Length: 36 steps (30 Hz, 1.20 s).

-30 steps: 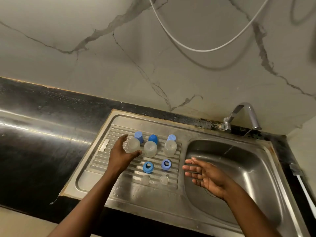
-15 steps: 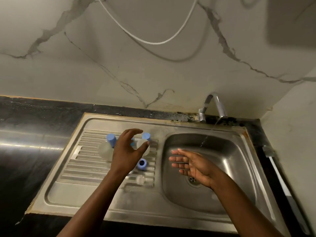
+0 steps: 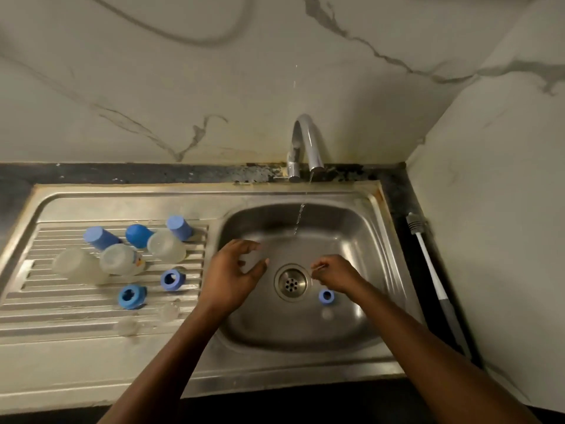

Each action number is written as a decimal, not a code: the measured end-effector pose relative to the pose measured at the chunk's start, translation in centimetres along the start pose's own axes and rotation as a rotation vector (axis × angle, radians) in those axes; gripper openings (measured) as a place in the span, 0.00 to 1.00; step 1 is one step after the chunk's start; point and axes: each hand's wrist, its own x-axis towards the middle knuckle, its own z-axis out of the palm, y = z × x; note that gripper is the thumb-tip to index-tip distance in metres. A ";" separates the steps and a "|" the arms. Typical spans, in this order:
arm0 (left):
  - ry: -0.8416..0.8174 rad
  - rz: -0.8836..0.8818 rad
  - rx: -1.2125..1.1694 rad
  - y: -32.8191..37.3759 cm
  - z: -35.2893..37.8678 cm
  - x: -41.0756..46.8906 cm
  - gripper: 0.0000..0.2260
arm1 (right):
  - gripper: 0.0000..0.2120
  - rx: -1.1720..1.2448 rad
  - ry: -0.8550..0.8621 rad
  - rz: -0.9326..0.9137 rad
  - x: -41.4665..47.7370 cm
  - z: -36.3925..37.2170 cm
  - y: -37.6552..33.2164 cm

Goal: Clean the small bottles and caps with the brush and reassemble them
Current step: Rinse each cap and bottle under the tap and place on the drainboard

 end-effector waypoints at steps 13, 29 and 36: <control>-0.066 -0.078 0.011 -0.1 2.9 -0.9 0.11 | 0.09 -0.613 0.012 -0.062 5.3 3.7 8.6; -0.038 -0.151 -0.287 3.5 4.8 7.6 0.13 | 0.13 0.741 -0.036 -0.305 4.2 -5.1 -10.0; -0.209 -0.513 -0.981 7.3 6.3 10.7 0.16 | 0.14 0.771 0.047 -0.330 2.2 -7.2 -11.7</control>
